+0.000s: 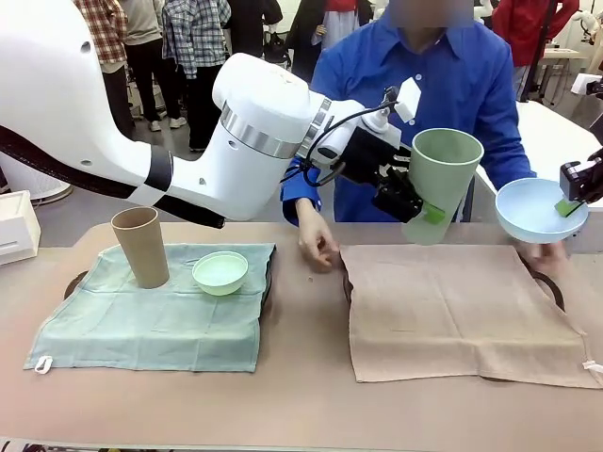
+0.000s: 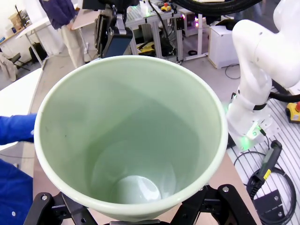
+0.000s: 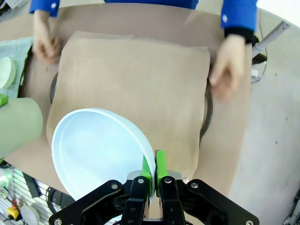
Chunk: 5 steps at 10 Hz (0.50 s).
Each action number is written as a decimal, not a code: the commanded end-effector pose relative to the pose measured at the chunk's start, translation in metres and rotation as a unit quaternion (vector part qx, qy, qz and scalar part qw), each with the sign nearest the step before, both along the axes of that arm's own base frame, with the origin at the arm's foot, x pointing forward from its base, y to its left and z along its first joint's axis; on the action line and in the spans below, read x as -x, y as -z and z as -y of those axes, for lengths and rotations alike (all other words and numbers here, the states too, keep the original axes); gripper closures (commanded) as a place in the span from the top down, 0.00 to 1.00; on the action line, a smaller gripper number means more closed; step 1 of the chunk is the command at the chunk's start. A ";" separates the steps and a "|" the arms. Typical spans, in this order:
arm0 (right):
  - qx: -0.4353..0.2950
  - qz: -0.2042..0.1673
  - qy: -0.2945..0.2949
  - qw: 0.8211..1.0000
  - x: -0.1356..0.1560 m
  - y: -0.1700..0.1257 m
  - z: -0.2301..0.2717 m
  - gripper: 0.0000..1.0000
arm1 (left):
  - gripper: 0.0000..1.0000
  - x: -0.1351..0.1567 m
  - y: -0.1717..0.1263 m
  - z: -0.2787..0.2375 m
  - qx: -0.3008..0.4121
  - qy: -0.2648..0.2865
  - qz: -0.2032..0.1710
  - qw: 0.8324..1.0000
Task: Set up a tray with a mat and arrange the tableware.
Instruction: Place the Picnic Bowl and Reusable plastic cup back onto the Handle tray in front of the human's position.
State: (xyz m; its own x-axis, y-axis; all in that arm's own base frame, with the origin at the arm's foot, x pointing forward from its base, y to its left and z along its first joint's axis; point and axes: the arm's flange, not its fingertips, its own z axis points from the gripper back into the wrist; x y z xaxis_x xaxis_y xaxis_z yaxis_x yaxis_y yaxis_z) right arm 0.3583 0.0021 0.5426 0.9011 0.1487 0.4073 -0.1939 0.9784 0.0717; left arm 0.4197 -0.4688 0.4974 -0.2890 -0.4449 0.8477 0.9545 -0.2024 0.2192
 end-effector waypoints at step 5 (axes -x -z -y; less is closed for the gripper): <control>0.003 0.002 0.004 1.000 0.000 0.000 0.000 0.02 | 0.00 0.000 -0.002 0.001 0.003 0.005 0.000 1.000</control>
State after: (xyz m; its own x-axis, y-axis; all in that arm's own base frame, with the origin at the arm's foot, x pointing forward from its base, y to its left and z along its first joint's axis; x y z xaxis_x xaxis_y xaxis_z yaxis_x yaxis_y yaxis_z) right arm 0.3583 0.0021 0.5426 0.9011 0.1487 0.4073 -0.1939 0.9784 0.0717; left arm 0.4197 -0.4688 0.4974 -0.2890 -0.4449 0.8477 0.9545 -0.2024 0.2192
